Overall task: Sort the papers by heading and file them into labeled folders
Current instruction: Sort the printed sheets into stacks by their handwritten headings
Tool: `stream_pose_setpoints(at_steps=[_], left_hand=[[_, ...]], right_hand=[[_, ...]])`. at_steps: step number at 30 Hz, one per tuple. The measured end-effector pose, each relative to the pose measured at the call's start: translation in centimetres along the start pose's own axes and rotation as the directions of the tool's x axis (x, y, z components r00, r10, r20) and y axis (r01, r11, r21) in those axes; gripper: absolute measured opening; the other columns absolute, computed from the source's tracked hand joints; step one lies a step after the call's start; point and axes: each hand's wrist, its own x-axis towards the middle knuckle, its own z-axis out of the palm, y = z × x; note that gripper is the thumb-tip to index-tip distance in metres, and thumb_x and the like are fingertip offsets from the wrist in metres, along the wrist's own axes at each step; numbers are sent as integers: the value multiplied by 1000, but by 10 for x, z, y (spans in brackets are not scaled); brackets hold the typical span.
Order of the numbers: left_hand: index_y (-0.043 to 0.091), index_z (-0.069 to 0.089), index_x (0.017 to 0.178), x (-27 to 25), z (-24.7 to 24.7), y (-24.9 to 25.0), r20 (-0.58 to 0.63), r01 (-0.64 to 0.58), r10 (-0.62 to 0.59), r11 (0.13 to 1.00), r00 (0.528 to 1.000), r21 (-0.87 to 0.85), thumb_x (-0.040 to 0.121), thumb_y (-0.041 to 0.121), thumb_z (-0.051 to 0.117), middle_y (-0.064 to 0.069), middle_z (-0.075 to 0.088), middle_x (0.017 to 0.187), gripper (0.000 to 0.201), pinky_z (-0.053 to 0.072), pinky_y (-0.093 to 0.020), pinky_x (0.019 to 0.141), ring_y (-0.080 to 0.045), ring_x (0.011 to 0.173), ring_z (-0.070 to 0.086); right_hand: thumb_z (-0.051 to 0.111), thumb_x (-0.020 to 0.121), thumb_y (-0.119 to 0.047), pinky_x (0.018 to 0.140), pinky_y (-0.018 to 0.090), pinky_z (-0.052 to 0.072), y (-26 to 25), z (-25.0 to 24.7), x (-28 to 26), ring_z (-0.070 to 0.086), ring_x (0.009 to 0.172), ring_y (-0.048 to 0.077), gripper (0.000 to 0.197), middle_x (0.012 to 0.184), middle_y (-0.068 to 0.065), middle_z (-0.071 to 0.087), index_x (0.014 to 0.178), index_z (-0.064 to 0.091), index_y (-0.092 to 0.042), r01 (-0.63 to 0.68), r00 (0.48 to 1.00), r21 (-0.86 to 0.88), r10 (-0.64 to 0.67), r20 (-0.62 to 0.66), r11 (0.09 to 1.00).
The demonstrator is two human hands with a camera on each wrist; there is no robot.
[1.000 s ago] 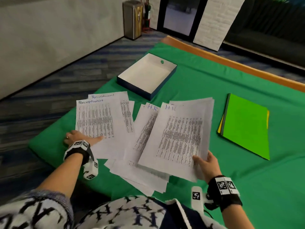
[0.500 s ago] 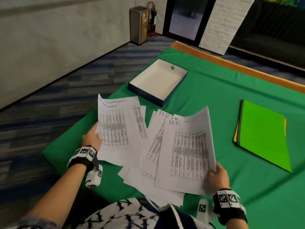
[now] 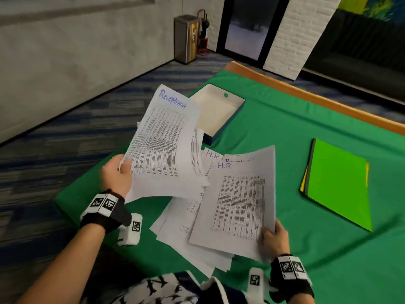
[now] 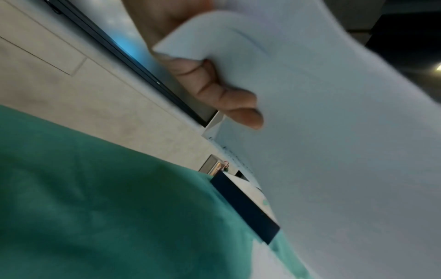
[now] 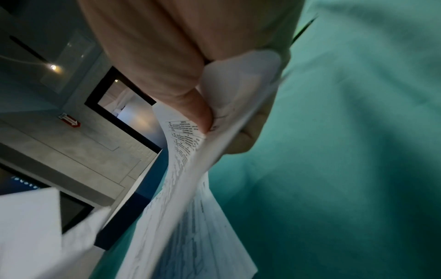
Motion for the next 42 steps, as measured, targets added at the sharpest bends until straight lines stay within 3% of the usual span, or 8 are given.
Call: stream_pose_setpoints(at_steps=[5, 14, 20, 24, 26, 30, 34, 42], left_hand=[[6, 58, 83, -39, 16, 29, 65, 60, -49, 981, 997, -183, 91, 11, 55, -2, 53, 68, 9, 37, -21, 57, -20, 64, 48], [11, 38, 138, -115, 76, 0, 670, -42, -102, 980, 736, 195, 94, 14, 51, -8, 52, 134, 46, 40, -25, 93, -24, 118, 53], [14, 54, 124, -110, 94, -12, 793, -237, -101, 925, 601, 297, 84, 12, 62, -5, 60, 123, 41, 46, -29, 95, -22, 110, 57], [30, 55, 124, -114, 103, -12, 847, -281, -33, 936, 531, 212, 79, 3, 59, -8, 68, 95, 53, 53, -28, 80, -18, 74, 62], [38, 49, 129, -116, 110, -20, 836, -293, -2, 936, 549, 195, 80, 0, 53, -7, 67, 90, 62, 53, -26, 74, -16, 66, 57], [27, 52, 129, -112, 114, -30, 728, -329, -37, 875, 684, 354, 86, 11, 57, -1, 44, 133, 47, 32, -28, 106, -19, 118, 44], [12, 36, 139, -107, 113, -32, 630, -247, -127, 847, 766, 471, 72, 33, 75, -8, 30, 140, 80, 35, -35, 106, -26, 127, 34], [15, 43, 127, -89, 117, -13, 603, -273, -266, 707, 752, 652, 53, 48, 84, -9, 46, 131, 91, 35, -43, 103, -27, 124, 42]], right_hand=[[49, 88, 6, 85, 35, 46, 7, 8, 1, 54, 90, 26, 41, 107, 16, 60, 129, 47, 3, -38, 997, 116, 30, 72, 992], [53, 88, 4, 60, 18, 54, 17, 17, -12, 66, 86, 13, 35, 102, 1, 68, 116, 57, -15, -178, 949, 233, 104, 297, 956], [47, 94, -22, 84, 45, 54, 8, 15, -6, 67, 90, 30, 32, 101, 15, 71, 117, 60, -4, -383, 903, 374, 258, 343, 845], [39, 96, -49, 104, 41, 34, -7, 14, -10, 48, 121, 20, 46, 127, -9, 51, 135, 43, -26, -356, 892, 289, 231, 388, 889], [53, 93, -22, 91, 39, 48, -2, 18, -7, 61, 108, 26, 45, 121, 6, 61, 135, 45, -7, -273, 916, 196, 192, 353, 942], [53, 91, -10, 57, 36, 57, 7, 10, -2, 64, 84, 25, 26, 99, 7, 65, 117, 48, -15, -259, 945, 113, 228, 234, 959], [61, 86, -8, 70, 39, 56, 18, -8, 6, 64, 87, 30, 37, 107, 16, 65, 122, 52, -2, -249, 964, 142, 231, 132, 958], [61, 87, -7, 54, 35, 56, 36, -23, 7, 65, 76, 29, 28, 93, 13, 65, 114, 52, -7, -295, 955, 272, 272, 122, 916]])
